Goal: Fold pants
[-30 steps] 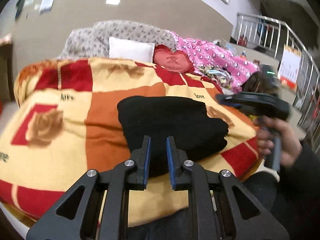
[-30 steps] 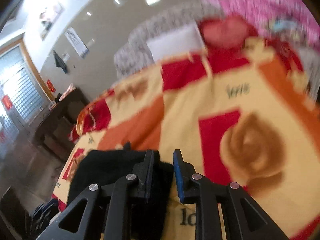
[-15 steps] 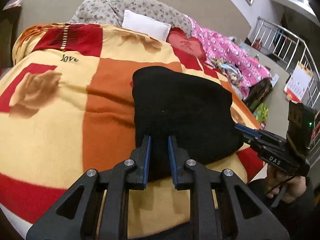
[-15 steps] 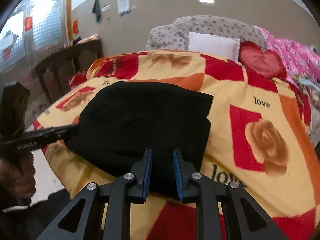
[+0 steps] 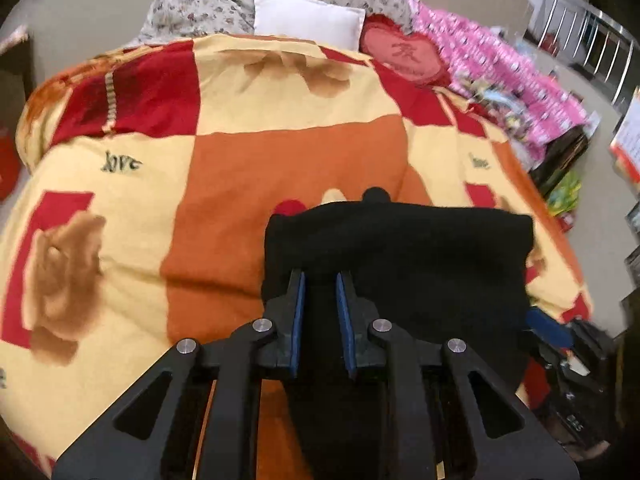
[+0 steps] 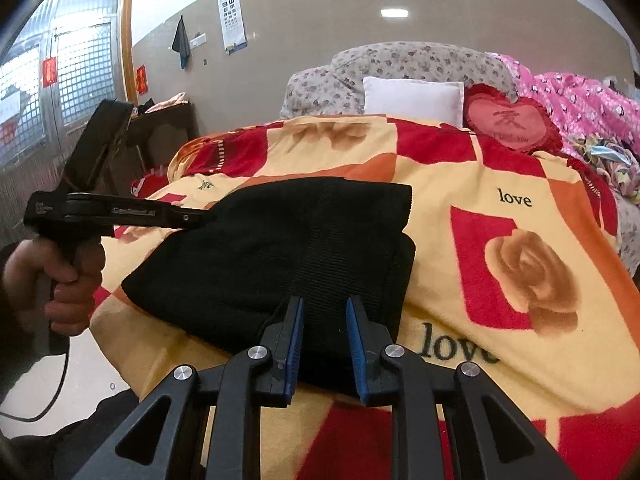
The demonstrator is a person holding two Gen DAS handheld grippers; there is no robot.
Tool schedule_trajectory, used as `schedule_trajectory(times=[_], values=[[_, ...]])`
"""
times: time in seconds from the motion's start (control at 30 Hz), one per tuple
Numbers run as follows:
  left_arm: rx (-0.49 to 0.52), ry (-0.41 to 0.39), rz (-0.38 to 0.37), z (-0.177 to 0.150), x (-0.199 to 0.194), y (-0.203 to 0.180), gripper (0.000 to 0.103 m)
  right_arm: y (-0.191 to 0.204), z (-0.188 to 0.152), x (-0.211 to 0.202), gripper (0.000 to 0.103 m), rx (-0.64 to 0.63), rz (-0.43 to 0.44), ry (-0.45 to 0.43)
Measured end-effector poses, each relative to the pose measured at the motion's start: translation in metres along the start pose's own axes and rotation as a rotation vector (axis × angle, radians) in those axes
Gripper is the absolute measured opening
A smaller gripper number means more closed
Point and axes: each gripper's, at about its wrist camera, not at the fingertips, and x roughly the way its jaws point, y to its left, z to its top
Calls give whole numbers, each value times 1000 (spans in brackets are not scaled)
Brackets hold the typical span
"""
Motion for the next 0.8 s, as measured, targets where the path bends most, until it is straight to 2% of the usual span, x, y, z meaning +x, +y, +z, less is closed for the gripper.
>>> schedule_trajectory(times=[0.07, 0.2, 0.3, 0.4, 0.47, 0.53, 0.6, 0.67, 0.73, 0.8], values=[[11, -14, 6, 8, -7, -3, 16, 2, 0, 0, 19, -7, -8, -2], [-69, -57, -49, 30, -14, 11, 16, 1, -1, -1, 20, -4, -9, -6], [-82, 54, -87, 33, 20, 11, 17, 1, -1, -1, 20, 0, -5, -9], [-68, 43, -77, 32, 24, 12, 17, 0, -1, -2, 20, 5, -2, -12], [-76, 7, -46, 34, 8, 12, 17, 0, 0, -2, 19, 4, -4, -7], [-30, -99, -15, 27, -21, 4, 17, 2, 7, -7, 20, -4, -41, 7], [13, -167, -19, 15, -38, -4, 17, 1, 20, -19, 22, 7, -78, -59], [37, -173, -14, 1, -38, -11, 17, 0, 41, -24, 23, 58, -35, -127], [39, -131, -14, -9, -22, -15, 17, 10, 63, -9, 23, 56, 26, -105], [9, -139, -18, -16, -13, -13, 17, 32, 80, 15, 23, -4, 27, -91]])
